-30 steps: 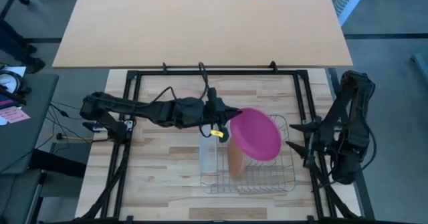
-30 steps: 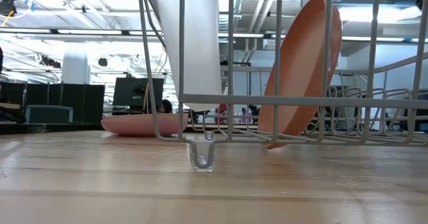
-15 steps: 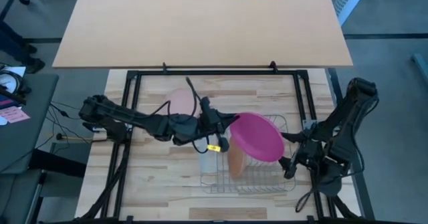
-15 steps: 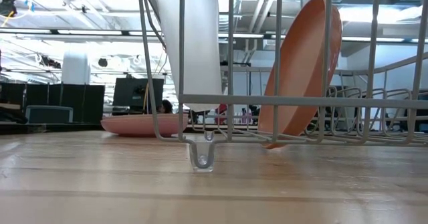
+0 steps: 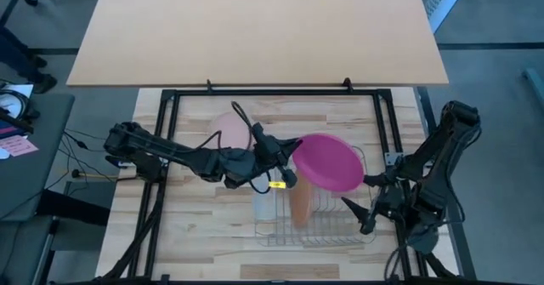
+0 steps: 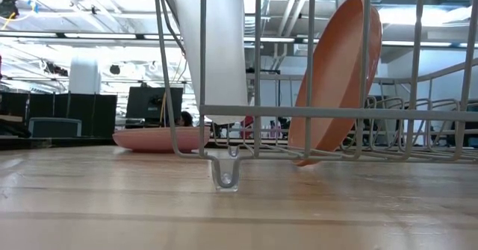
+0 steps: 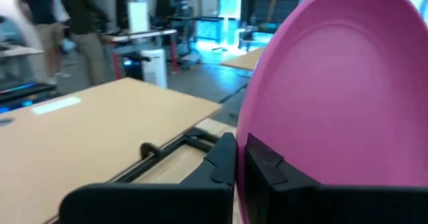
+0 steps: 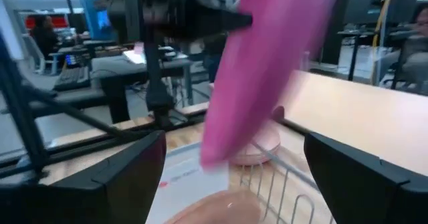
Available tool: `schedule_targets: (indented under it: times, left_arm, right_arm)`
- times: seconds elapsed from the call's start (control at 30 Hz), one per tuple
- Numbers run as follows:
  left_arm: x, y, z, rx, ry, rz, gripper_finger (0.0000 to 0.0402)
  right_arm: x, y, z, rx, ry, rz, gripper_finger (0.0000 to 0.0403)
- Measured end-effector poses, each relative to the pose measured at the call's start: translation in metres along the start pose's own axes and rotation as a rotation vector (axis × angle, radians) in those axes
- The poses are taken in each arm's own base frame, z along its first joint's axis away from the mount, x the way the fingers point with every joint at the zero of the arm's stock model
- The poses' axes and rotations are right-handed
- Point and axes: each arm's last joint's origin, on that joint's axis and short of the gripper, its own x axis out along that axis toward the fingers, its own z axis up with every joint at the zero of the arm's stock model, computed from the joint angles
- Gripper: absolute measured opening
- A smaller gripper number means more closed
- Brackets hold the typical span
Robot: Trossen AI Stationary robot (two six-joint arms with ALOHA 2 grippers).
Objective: Sort dishes
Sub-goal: Put the pink plate in the dish rack
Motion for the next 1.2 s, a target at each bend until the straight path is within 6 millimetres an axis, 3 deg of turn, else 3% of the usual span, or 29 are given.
schedule_targets:
  times: [0.3, 0.6, 0.9, 1.2]
  left_arm:
    - [0.011, -0.011, -0.017, -0.030, -0.024, 0.017, 0.0000]
    - [0.006, -0.013, -0.015, -0.066, -0.031, 0.052, 0.0000]
    - [-0.004, -0.021, -0.017, -0.067, -0.027, 0.072, 0.0000]
    - [-0.011, -0.026, -0.017, -0.062, -0.025, 0.072, 0.0000]
  right_arm:
    - [0.015, 0.005, 0.023, 0.064, -0.008, -0.062, 0.0331]
    - [0.017, 0.008, 0.048, 0.046, -0.010, -0.077, 0.0227]
    - [0.011, 0.009, 0.055, 0.058, -0.009, -0.054, 0.0128]
    - [0.004, 0.007, 0.058, 0.074, -0.004, -0.023, 0.0109]
